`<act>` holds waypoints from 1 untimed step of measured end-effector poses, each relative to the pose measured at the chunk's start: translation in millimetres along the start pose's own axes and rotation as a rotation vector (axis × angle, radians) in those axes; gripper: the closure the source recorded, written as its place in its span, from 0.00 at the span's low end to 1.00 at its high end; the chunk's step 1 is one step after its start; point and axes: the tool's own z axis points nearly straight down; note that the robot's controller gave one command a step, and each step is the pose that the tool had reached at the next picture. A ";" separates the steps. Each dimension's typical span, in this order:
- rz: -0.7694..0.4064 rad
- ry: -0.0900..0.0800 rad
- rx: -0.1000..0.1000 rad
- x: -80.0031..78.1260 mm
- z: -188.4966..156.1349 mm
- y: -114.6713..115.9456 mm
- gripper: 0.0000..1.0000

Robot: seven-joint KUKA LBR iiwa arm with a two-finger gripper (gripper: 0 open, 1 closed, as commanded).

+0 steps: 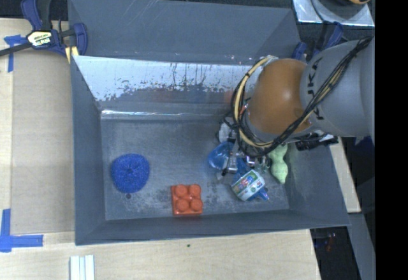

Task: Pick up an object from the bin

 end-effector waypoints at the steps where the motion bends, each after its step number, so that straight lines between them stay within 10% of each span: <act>1: 0.002 -0.012 -0.004 -3.8 -5.0 1.0 1.00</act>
Offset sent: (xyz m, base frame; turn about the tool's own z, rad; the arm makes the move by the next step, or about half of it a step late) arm 0.0000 0.0000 0.0000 0.0000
